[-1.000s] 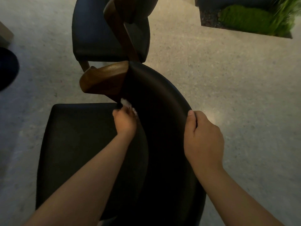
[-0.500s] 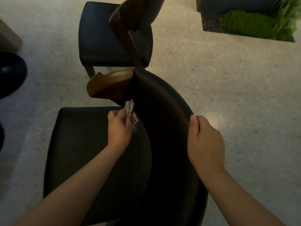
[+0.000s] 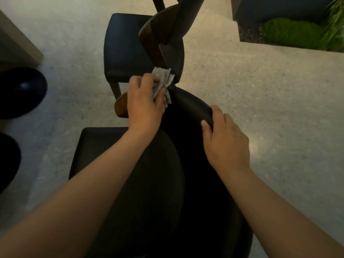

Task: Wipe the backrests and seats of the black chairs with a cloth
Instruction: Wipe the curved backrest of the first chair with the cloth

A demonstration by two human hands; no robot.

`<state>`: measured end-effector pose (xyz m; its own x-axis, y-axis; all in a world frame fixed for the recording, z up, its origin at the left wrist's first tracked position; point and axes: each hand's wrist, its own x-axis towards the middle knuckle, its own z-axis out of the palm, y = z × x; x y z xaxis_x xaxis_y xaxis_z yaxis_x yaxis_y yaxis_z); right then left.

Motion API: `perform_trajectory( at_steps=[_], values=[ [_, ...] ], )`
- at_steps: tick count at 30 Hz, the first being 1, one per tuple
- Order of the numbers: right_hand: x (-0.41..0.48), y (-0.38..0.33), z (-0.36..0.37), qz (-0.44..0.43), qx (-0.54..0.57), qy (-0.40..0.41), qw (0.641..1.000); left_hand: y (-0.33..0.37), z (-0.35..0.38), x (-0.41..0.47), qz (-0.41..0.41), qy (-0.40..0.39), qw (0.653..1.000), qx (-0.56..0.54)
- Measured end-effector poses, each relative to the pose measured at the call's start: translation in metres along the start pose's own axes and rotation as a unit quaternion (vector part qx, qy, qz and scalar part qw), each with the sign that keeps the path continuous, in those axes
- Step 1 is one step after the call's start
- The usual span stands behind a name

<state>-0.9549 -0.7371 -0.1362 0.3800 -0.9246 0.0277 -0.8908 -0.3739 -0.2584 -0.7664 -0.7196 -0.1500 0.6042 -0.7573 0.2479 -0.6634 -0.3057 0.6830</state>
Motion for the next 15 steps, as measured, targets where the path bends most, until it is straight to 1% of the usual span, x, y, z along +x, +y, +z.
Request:
perform_trajectory(
  at_steps=[2,3,6,7,8,9,11,12,13,15],
  values=[
    [-0.002,0.001,0.001,0.0,-0.002,0.007,1.0,-0.006,0.012,0.004,0.029,-0.024,0.999,0.037],
    [-0.002,0.001,0.001,-0.002,0.001,0.009,1.0,-0.009,0.016,0.003,0.038,-0.028,0.998,0.038],
    [-0.001,0.002,0.003,-0.002,0.001,0.01,1.0,-0.025,0.022,-0.008,0.041,-0.028,0.999,0.005],
    [-0.001,0.001,0.003,0.0,-0.001,0.008,1.0,-0.037,0.023,-0.016,0.02,-0.042,0.999,0.0],
    [-0.001,0.001,0.004,0.001,-0.005,0.008,1.0,-0.054,0.024,-0.026,-0.024,-0.06,0.998,0.005],
    [-0.001,0.001,0.004,0.002,-0.006,0.008,1.0,-0.075,0.022,-0.037,-0.097,-0.082,0.992,0.017],
    [-0.002,0.0,0.004,0.003,-0.008,0.011,1.0,-0.113,0.013,-0.064,-0.267,-0.116,0.956,0.022],
    [-0.002,-0.001,0.004,0.004,-0.011,0.011,1.0,-0.126,0.006,-0.074,-0.307,-0.121,0.944,0.018],
    [-0.002,-0.001,0.004,0.005,-0.015,0.011,1.0,-0.133,0.001,-0.081,-0.303,-0.119,0.945,0.016],
    [-0.001,-0.002,0.005,0.005,-0.021,0.009,1.0,-0.128,-0.006,-0.084,-0.228,-0.101,0.968,-0.005]
  ],
)
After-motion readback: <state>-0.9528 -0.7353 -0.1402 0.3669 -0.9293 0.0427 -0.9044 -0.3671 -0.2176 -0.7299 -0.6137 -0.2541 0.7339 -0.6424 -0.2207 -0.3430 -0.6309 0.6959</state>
